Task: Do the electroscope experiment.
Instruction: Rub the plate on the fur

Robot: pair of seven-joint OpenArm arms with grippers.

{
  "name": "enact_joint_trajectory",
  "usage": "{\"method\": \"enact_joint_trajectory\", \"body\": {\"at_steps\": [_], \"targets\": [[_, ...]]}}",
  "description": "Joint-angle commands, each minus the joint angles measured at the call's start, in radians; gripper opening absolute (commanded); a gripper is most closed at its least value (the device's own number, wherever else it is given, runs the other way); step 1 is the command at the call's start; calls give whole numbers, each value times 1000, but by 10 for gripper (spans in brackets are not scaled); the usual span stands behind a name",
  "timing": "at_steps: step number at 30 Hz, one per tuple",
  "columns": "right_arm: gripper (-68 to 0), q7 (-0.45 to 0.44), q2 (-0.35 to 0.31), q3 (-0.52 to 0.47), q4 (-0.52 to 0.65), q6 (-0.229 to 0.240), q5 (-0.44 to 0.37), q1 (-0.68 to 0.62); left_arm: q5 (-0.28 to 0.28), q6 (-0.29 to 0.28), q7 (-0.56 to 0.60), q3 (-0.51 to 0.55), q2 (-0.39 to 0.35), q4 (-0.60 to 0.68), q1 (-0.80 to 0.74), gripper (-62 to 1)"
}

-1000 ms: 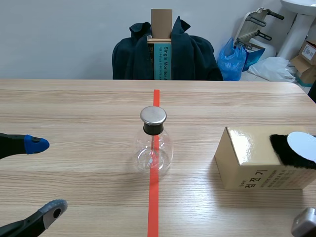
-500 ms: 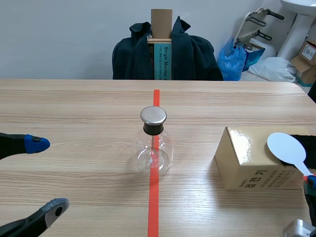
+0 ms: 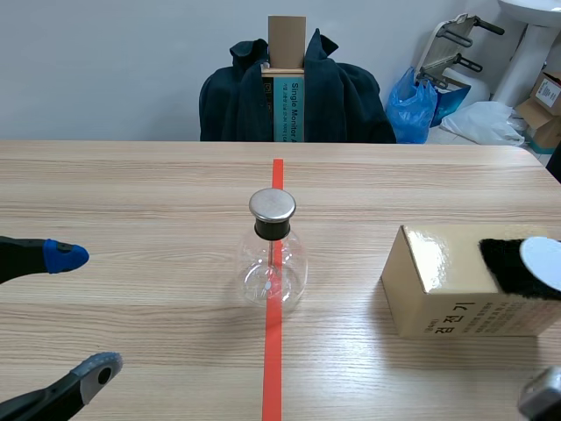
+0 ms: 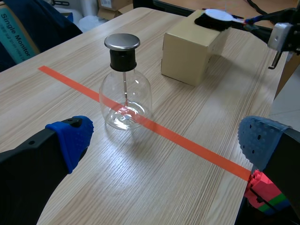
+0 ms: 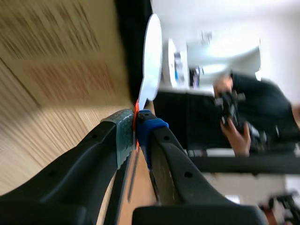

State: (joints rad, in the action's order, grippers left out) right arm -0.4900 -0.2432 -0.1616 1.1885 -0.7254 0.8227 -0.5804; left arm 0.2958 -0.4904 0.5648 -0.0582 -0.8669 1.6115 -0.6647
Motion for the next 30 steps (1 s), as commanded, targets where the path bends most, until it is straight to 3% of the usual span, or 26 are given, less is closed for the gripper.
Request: {"method": "enact_joint_trajectory", "body": {"at_steps": [1,3,4,9,11,15,20,22,26,30], "targets": [[-664,-91,-20,-6,10,-58,21,-3,7,2,13,-1,5,7,6,14],[-664,-191,-20,0,11,-58,26,-1,7,2,13,-1,5,7,6,14],[-664,-197,-18,2,13,-58,26,-1,7,2,13,-1,5,7,6,14],[-664,6,-15,-11,16,-58,0,-1,7,2,13,-1,5,7,6,14],[-664,-13,-20,-16,16,-58,9,-1,7,2,13,-1,5,7,6,14],[-664,-158,-18,2,16,-58,25,2,7,2,13,-1,5,7,6,14],[-664,11,-14,-10,16,-58,3,-2,7,2,13,-1,4,7,6,14],[-664,2,-16,-17,16,-58,9,-3,6,2,13,-1,4,7,6,14],[-664,-132,-16,-2,16,-58,23,-1,6,2,13,-1,4,7,6,14],[-664,-51,-13,-1,16,-58,3,1,6,5,13,-1,4,7,6,14]]}}
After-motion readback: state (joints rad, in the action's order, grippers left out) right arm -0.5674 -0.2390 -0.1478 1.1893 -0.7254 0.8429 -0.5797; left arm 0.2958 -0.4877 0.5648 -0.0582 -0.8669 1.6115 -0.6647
